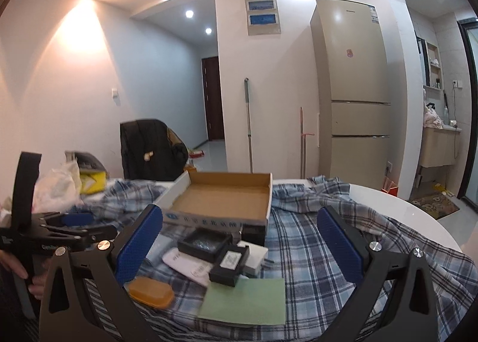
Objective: Organize rigid objects
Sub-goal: 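Reach the left gripper to the beige cream jar and close on it, then grasp the black battery case with the right gripper while the left gripper holds the jar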
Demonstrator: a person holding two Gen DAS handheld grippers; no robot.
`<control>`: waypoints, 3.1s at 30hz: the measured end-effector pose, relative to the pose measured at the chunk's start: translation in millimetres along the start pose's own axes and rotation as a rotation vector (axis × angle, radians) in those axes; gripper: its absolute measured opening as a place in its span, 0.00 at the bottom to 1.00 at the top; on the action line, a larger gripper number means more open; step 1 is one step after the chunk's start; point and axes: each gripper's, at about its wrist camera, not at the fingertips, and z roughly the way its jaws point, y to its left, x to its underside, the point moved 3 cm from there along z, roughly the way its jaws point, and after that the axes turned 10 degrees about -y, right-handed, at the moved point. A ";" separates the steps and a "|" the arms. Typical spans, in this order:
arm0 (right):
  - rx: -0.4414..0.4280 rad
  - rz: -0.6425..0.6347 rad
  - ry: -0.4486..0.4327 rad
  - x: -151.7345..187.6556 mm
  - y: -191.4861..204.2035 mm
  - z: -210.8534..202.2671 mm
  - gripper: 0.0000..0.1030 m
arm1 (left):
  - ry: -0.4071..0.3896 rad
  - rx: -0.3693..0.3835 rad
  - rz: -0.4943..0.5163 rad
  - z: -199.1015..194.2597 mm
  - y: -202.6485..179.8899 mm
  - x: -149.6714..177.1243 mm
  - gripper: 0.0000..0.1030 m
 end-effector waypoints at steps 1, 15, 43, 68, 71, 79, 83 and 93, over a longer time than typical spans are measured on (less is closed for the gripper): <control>0.002 -0.007 0.005 2.3 0.2 0.7 1.00 | 0.018 0.005 0.009 3.2 -0.6 3.8 0.85; -0.005 0.029 0.048 11.4 -6.2 7.6 1.00 | 0.178 -0.011 -0.023 29.0 7.2 29.2 0.50; 0.066 0.063 0.019 -34.4 -14.9 2.0 1.00 | -0.200 -0.145 0.080 -43.8 -25.1 -37.4 0.49; 0.045 0.100 0.394 49.4 17.7 85.8 0.64 | -0.212 -0.156 -0.005 12.3 -27.5 -28.7 0.49; 0.029 0.115 0.438 56.4 15.9 93.2 0.52 | -0.217 -0.156 -0.006 11.9 -25.9 -27.8 0.49; 0.043 0.130 0.542 77.7 12.2 108.9 0.43 | -0.207 -0.155 -0.020 12.8 -25.9 -26.8 0.49; 0.050 0.136 0.556 80.3 10.4 111.1 0.35 | -0.205 -0.156 -0.018 12.0 -25.4 -26.6 0.49; 0.014 0.058 0.636 77.2 5.5 87.9 0.33 | -0.222 -0.154 -0.005 9.4 -28.3 -27.7 0.49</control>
